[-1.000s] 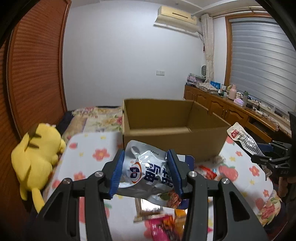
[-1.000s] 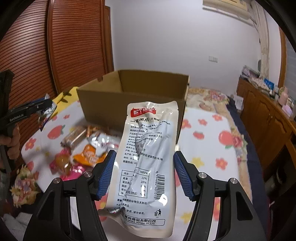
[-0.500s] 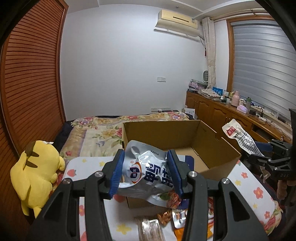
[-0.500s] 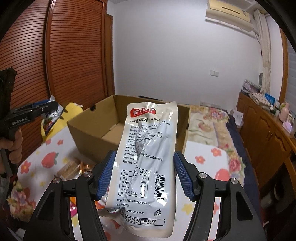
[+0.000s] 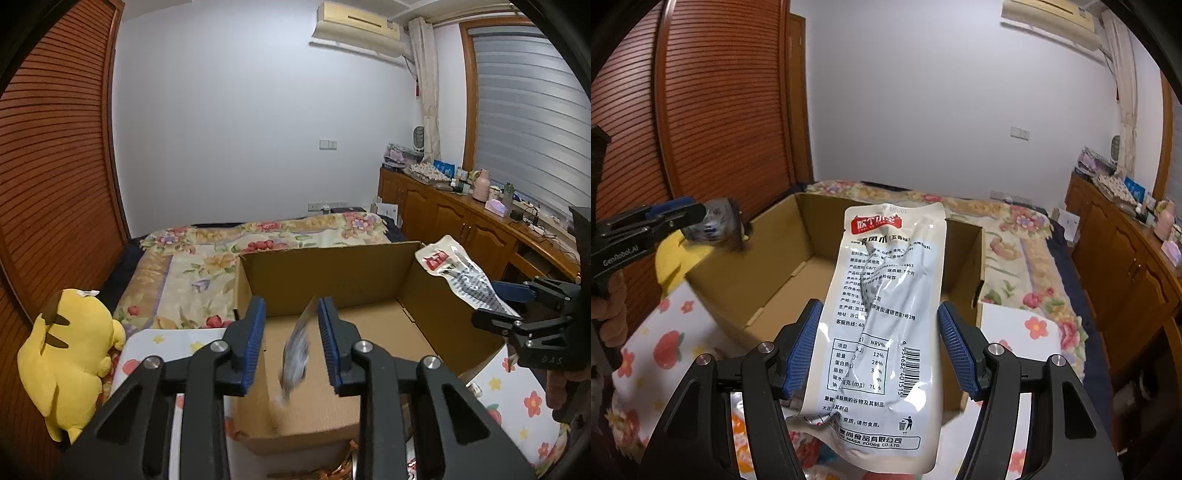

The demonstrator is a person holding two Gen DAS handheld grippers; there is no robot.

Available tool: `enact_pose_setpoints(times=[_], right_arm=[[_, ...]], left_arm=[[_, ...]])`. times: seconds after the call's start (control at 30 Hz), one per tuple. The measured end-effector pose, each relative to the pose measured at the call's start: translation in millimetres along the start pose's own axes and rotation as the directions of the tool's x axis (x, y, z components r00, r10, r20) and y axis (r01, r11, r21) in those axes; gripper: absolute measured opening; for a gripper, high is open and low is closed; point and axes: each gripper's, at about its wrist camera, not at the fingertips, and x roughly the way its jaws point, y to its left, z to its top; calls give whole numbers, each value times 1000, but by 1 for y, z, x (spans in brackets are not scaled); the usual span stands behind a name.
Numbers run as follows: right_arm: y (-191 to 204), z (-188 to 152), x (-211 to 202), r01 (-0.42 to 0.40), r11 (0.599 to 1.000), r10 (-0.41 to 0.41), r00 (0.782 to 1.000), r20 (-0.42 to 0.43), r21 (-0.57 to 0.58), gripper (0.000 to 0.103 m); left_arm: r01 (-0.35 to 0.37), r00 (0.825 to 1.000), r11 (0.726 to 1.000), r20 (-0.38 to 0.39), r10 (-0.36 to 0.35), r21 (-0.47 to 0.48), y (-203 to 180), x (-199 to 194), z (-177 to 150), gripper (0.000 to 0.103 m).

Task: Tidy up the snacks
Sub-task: 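Carry both pouches over the cardboard box and open both grippers to drop them, then move both tools back over the remaining snacks on the table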

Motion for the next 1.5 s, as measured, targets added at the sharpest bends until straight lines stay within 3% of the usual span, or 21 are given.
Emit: enact_pose_setpoints(times=[0.13,0.33,0.43,0.47,0.5,0.6,0.73,0.9,1.17,1.5], right_arm=[[-2,5,18,-7,1000,7,1000,-27,16,65],[1,0,37,-13,1000,15,997,-70,24,65],[2,-2,43,-8,1000,10,997,-82,24,67],[2,-3,46,-8,1000,11,996,-91,30,67],[0,-3,50,-5,999,9,995,-99,39,68],[-3,-4,52,4,999,1,996,-93,52,78],[-4,-4,39,-21,997,26,998,-58,77,78],[4,-12,2,-85,993,85,996,7,78,78],[28,-66,-38,-165,985,165,986,9,58,78],[54,-120,-28,-213,977,215,972,-94,33,78]], left_arm=[[-5,998,1000,-66,6,16,-7,25,-6,16],[0,997,1000,-74,1,12,-13,21,-13,18],[8,997,1000,-81,-6,16,-14,20,-14,32],[12,997,1000,-79,-11,11,-14,18,-15,45],[19,997,1000,-74,-19,7,-13,16,-16,51],[32,996,999,-81,-31,6,-12,12,-17,52],[41,996,999,-84,-39,15,-11,1,-25,54],[62,996,997,-59,-60,35,-12,-21,-45,82],[97,992,995,-89,-95,26,-8,-48,-98,83],[101,990,995,-102,-100,7,-15,-71,-151,83]])
